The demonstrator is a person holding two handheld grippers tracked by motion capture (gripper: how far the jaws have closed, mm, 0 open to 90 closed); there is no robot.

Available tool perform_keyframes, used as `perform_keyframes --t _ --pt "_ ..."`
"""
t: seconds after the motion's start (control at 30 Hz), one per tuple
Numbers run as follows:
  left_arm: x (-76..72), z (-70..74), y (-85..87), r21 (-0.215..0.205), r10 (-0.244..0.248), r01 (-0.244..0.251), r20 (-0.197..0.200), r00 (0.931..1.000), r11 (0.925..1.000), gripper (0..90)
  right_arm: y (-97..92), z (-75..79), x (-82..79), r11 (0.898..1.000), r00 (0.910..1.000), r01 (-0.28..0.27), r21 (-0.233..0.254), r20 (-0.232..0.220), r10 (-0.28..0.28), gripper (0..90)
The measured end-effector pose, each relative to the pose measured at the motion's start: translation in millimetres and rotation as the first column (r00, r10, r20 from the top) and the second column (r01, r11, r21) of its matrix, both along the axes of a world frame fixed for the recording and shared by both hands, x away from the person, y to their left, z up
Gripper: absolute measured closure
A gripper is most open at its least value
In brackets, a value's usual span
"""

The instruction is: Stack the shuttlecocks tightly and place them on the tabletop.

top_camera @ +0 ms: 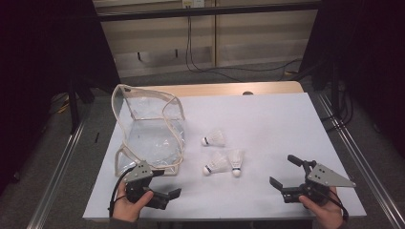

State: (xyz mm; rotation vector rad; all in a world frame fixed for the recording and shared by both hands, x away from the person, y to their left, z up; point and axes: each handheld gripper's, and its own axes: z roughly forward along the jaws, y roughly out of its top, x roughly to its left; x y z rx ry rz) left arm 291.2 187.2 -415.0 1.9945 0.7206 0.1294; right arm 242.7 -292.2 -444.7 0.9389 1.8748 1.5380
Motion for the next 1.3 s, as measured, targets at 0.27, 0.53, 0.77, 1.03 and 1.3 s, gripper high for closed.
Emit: perform_keyframes --t 0.27,0.53,0.77,1.03,1.3 --pt "0.4 -0.6 5.8 -0.003 0.006 -0.006 0.009 0.9999 1.0000 3.9 -0.2 0.0 0.1 1.000 1.0000 0.001 0.000 0.000 -0.001 1.5" --pt "2.3 -1.8 12.4 0.007 0.013 -0.013 0.021 0.9997 0.9999 3.9 -0.1 0.0 0.2 1.000 1.0000 0.002 0.000 0.001 -0.002 1.5" --pt "3.7 -3.8 17.2 0.008 0.022 -0.022 0.028 0.9994 0.9997 3.8 -0.3 -0.1 0.6 1.000 1.0000 0.002 -0.004 0.003 -0.002 1.5" --pt "7.2 -7.7 22.2 0.013 0.029 -0.029 0.030 0.9991 0.9995 3.8 -0.5 0.2 0.6 1.000 1.0000 0.002 -0.002 0.001 -0.002 1.6" --pt "10.2 -11.0 26.5 0.022 0.047 -0.047 0.026 0.9986 0.9986 3.8 -0.7 0.6 0.9 1.000 1.0000 0.001 0.003 -0.002 -0.001 1.6"
